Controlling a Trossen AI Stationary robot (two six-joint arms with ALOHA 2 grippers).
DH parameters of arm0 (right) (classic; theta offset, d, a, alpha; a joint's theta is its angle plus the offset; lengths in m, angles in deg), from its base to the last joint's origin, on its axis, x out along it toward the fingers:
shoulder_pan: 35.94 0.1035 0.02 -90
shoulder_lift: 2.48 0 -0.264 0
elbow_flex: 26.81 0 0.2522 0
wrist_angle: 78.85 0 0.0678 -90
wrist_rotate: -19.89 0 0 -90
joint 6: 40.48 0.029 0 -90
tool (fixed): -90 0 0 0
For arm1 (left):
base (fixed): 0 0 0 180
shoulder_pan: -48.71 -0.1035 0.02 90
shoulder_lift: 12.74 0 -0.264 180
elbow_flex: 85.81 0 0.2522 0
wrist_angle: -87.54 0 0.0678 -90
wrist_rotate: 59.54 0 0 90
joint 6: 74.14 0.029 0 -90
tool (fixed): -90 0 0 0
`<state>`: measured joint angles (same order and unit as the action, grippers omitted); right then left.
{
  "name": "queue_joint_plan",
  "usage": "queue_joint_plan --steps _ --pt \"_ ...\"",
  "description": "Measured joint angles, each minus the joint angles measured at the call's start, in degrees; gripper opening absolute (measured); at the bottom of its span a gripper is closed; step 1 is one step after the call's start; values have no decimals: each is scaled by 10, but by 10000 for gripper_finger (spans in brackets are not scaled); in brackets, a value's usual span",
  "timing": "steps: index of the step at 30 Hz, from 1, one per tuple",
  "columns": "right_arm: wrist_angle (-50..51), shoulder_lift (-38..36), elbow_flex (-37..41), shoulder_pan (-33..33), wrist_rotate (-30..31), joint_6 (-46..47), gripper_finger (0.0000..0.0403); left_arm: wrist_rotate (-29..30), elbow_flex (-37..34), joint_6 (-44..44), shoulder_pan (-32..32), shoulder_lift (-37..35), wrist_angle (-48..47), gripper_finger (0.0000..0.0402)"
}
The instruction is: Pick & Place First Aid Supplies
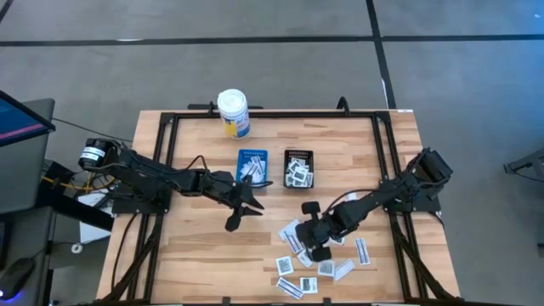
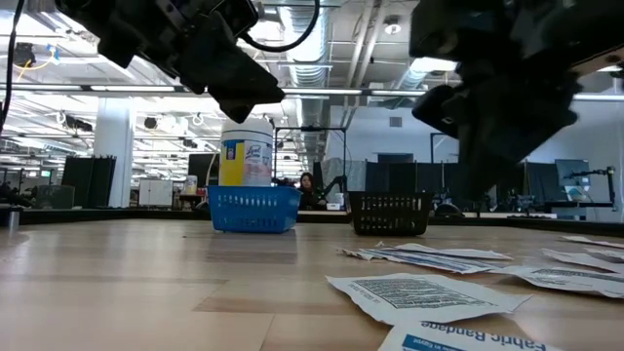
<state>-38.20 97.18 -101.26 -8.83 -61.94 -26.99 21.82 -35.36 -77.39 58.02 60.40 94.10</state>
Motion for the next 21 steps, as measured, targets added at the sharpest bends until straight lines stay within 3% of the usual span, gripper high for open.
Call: queue_joint_plan --steps 4,10,16,21 --pt "-2 0 0 -11 -7 6 20 0 0 0 0 0 -1 92" --pt "-3 4 0 -22 -8 60 81 0 0 -3 0 0 -8 92" --pt "15 50 0 -20 -8 75 145 0 -5 -4 0 0 -10 92" --pt "23 76 -4 -29 -8 96 174 0 -12 -4 0 0 -10 92"
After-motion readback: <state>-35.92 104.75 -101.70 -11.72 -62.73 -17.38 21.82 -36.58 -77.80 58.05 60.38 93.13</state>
